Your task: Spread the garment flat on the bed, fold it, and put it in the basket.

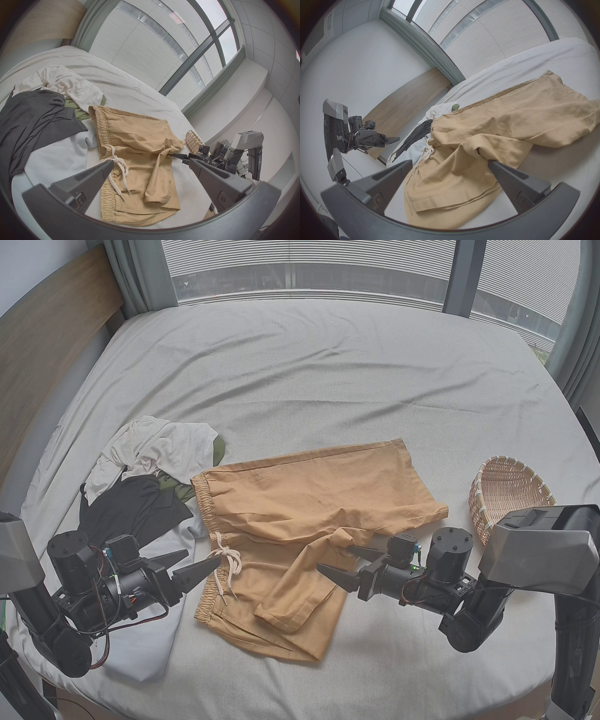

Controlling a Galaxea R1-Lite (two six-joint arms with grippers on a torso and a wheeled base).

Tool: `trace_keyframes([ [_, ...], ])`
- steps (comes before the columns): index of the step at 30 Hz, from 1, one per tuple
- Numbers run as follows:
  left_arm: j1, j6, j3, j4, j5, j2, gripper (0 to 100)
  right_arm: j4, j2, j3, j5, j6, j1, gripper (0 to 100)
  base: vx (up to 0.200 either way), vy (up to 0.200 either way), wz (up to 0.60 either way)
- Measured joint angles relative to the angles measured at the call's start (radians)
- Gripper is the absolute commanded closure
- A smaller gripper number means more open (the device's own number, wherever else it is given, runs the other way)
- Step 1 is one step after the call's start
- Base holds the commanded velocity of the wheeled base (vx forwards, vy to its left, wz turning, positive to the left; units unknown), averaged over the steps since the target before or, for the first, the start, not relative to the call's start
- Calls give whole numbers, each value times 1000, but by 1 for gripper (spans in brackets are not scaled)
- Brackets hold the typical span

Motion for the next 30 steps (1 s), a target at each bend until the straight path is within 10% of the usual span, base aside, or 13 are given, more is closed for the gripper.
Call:
trace_keyframes([
  [18, -1, 0, 0, 0, 0, 0, 0, -1, 67, -31, -1, -85, -61, 0, 0, 0, 0],
  [19, 0, 0, 0, 0, 0, 0, 0, -3, 71, -30, 0, -87, -61, 100, 0, 0, 0],
  [30, -1, 0, 1, 0, 0, 0, 0, -4, 87, -34, 0, -97, -62, 100, 0, 0, 0],
])
